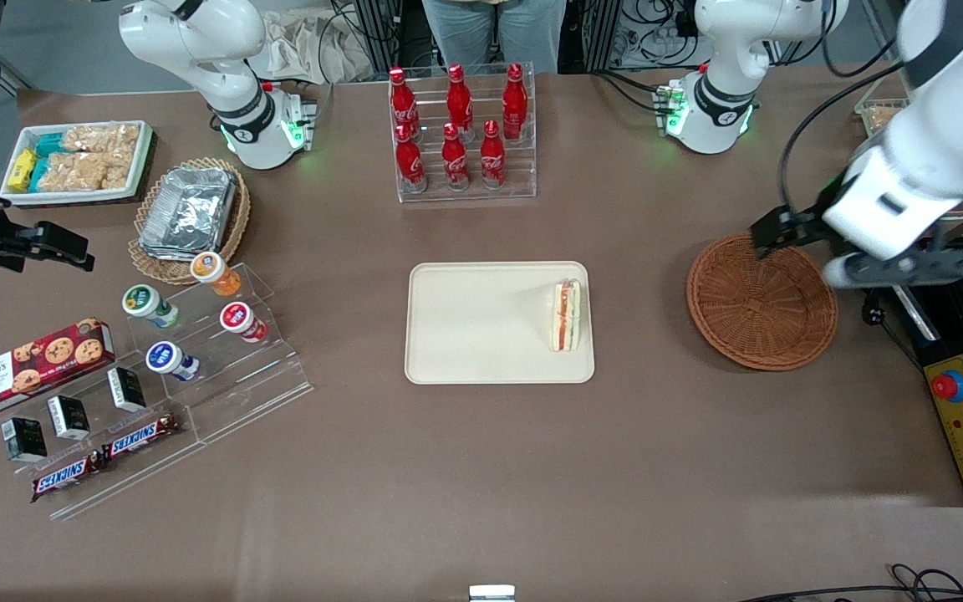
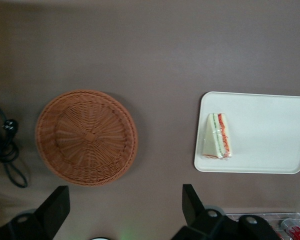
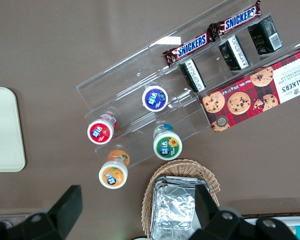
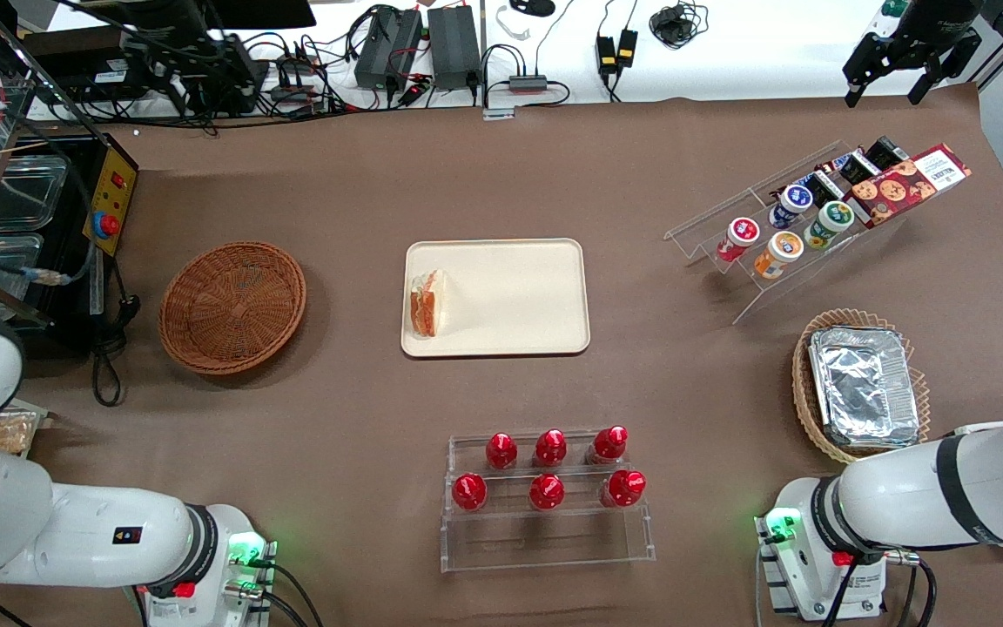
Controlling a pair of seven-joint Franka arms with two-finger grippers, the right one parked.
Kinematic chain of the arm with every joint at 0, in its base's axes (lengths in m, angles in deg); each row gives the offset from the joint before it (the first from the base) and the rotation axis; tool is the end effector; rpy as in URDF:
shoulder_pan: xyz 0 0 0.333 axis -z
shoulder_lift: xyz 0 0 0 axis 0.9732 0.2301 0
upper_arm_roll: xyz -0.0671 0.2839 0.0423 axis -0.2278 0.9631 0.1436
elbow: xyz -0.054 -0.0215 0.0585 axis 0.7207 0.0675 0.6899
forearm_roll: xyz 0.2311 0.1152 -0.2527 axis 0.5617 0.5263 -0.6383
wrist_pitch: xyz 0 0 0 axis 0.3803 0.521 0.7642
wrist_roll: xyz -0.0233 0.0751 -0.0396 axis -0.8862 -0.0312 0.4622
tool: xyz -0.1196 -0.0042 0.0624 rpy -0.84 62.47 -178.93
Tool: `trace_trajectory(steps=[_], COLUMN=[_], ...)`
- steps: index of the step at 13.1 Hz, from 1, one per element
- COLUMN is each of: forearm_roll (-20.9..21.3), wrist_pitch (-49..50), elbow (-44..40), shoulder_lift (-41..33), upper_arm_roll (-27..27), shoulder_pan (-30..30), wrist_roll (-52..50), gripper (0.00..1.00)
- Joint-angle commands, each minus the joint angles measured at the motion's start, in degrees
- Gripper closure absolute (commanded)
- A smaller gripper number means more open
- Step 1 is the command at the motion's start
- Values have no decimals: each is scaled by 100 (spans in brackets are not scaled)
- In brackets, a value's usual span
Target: Place sandwich from basket to tray
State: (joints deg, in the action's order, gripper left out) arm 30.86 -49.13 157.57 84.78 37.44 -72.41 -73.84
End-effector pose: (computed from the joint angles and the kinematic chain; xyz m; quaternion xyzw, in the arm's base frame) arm 0.5175 -0.1053 0.5841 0.9991 0.0310 -0.0238 0.0190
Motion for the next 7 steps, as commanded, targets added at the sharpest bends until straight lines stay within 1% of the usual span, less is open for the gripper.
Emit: trace_trajectory(steps=[1, 3, 7], forearm_roll=[-37, -19, 78], wrist_pitch=[-286, -498, -419], elbow=[993, 1355, 1356], shoulder_lift=[-811, -1120, -1042], upper_arm_roll=[298, 385, 377], shoulder_pan=[116, 55, 64], wrist_roll=[87, 306, 237], gripper=[0, 0, 0])
